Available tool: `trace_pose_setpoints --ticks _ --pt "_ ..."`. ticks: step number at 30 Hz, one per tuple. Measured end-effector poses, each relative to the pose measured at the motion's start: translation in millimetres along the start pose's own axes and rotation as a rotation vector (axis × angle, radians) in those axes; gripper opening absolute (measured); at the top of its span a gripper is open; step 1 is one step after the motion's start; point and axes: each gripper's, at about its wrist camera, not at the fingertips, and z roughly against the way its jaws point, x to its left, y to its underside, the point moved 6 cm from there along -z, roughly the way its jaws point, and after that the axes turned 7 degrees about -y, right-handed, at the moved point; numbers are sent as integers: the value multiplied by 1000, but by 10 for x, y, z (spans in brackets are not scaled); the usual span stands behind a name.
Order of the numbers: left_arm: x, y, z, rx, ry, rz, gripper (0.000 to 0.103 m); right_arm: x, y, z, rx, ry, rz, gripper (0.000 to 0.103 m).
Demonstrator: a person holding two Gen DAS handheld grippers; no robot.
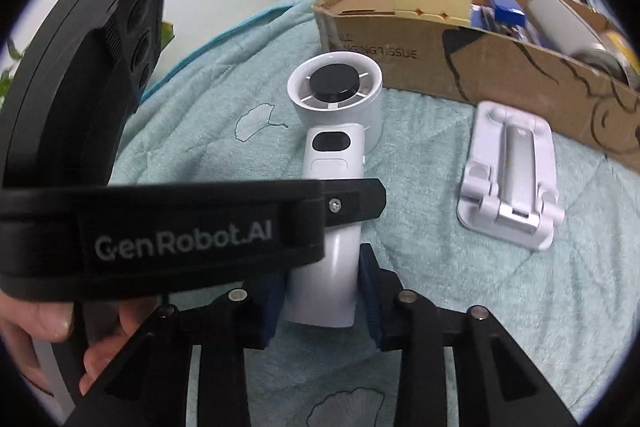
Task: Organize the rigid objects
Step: 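Reach the right tool to the white handheld fan and grasp its handle, then carry the white fan upright into the box beside the canister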
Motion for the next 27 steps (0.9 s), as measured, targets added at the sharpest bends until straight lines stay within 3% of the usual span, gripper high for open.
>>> trace_pose_setpoints --ticks 8,15,22,27 --pt "-361 -120 263 -77 21 -57 31 -43 -46 361 -95 -14 -17 33" --pt "-834 -502 546 -161 18 -156 31 -129 -397 760 -230 3 6 33" --pt "-1278 -1003 549 -180 13 -244 31 -343 -780 937 -300 44 11 33" --pt "-1575 -1622 381 -145 34 -271 31 -632 -1181 1058 -300 84 -6 33"
